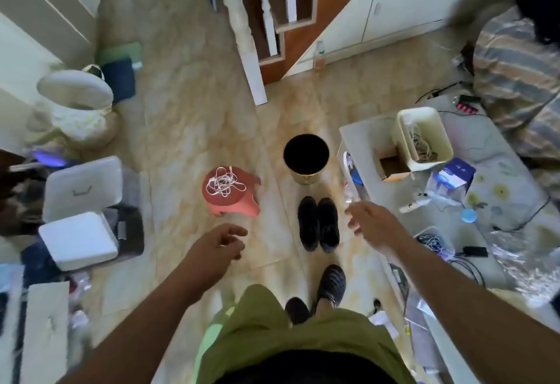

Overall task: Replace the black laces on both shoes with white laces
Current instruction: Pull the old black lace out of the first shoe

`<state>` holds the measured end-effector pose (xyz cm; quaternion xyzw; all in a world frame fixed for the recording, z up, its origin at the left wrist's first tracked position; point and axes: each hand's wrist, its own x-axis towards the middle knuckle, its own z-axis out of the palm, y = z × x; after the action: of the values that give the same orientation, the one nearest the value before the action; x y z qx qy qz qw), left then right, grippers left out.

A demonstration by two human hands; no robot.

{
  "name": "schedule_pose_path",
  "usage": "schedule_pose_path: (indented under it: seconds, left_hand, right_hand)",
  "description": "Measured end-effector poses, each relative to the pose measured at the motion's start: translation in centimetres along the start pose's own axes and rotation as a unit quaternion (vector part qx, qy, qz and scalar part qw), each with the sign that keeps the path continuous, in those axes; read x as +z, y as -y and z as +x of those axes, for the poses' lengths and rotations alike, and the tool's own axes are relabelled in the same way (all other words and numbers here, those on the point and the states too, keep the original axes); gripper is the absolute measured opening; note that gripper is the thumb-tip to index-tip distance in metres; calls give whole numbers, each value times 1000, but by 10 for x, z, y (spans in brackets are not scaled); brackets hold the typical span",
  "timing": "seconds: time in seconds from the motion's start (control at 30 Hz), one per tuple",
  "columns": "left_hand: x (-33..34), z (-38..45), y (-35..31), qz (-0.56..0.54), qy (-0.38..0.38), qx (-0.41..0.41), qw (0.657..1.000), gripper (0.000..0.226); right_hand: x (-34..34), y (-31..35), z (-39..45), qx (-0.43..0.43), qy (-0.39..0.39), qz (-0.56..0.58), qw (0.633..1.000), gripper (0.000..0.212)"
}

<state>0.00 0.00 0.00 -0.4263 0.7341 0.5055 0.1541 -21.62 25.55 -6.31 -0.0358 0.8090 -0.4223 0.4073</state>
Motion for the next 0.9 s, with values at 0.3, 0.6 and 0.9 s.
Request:
schedule_pose_path:
  seconds: [0.3,0.6,0.9]
  left_hand:
    - [-34,169,-12,44,69,4,997,28]
    - [19,427,58,147,144,87,975,28]
    - [158,544,162,187,187,98,959,26]
  right_hand:
    - [50,38,131,10,-36,-14,999,14]
    - [160,-50,306,67,-162,96,980,21]
    - [201,-211,414,68,-160,73,982,21]
